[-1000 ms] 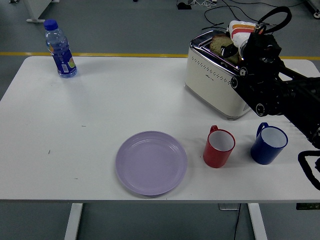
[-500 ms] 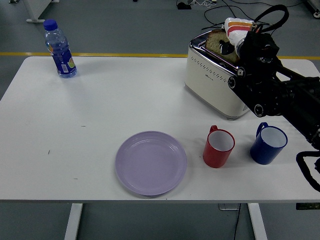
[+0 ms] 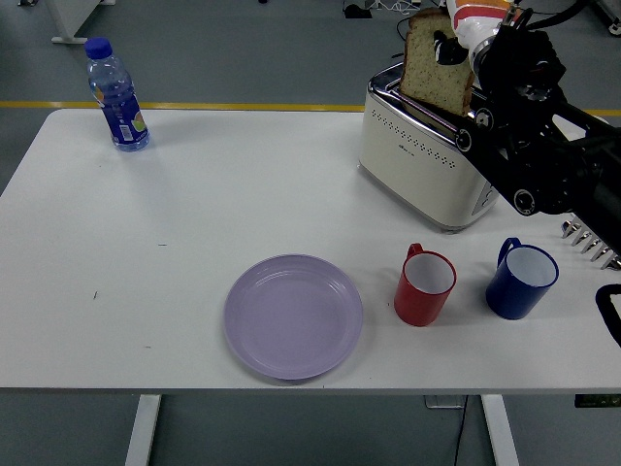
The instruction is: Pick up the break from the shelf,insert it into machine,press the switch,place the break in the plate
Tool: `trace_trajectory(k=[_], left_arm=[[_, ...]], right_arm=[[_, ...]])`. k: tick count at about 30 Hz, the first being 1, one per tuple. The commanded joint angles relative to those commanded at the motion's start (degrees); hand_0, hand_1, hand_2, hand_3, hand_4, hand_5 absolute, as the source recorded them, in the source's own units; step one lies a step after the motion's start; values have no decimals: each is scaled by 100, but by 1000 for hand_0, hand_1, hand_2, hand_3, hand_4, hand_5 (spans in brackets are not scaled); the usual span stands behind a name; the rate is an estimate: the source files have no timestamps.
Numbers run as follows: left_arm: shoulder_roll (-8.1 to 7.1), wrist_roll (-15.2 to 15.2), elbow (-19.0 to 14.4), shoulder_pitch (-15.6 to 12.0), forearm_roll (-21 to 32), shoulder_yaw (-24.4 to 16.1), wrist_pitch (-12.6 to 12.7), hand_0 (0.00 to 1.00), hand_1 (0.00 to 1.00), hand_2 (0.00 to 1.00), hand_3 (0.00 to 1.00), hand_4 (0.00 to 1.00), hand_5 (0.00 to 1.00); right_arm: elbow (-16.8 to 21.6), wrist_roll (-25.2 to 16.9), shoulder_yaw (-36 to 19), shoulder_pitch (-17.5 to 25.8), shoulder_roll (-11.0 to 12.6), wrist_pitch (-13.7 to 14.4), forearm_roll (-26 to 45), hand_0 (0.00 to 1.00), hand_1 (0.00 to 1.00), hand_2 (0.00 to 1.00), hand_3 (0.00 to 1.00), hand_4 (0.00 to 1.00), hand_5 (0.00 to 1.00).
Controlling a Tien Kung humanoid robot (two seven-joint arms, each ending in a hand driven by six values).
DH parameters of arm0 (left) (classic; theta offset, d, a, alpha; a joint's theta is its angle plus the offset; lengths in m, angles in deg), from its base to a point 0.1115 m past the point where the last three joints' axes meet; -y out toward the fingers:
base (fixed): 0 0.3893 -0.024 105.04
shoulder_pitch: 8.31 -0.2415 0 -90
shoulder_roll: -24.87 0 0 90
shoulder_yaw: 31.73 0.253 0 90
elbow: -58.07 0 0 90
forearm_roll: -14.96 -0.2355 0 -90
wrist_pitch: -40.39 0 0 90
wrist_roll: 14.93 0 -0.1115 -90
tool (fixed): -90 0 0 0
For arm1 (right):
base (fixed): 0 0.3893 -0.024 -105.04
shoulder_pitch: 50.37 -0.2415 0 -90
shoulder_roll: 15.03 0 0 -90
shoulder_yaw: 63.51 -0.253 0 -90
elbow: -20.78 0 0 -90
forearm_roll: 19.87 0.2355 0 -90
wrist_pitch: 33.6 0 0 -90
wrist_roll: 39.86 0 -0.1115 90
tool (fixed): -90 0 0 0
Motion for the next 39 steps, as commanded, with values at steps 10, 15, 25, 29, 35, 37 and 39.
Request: trace_trajectory(k=[10,15,25,29,35,37,39], left_arm=[[-14,10,0,-15,-24,-44,-11,651,598,595,595,332,932],[-19,8,0,-28,-18,-59,-6,651,599,595,596,332,931],[-17,6,0,-43,-56,-97,-11,649,598,596,596,331,935],[-13,1,0,-43,-46,-101,-6,649,596,595,596,330,934],[-3,-3,0,-42,-39,-110,-1,649,597,595,598,328,934],[2,-5,0,-42,-29,-95,-1,649,597,595,598,328,934],[6,-6,0,-46,-27,-87,0,648,597,595,596,330,938]], right_arm=[[1284,229,-330,-20,687,-79,-122,268,320,385,507,412,2],[2184,589,-438,88,984,-154,40,250,308,376,505,413,2],[4159,915,-330,403,1396,-245,1658,231,289,363,505,415,2],[4669,915,-204,525,1465,-241,2189,231,287,362,504,402,2],[5179,915,344,741,1501,-232,3363,227,283,361,503,393,2],[5242,915,596,812,1460,-295,3810,227,283,361,503,393,2],[5279,915,784,897,1405,-326,4207,222,286,360,503,383,2]])
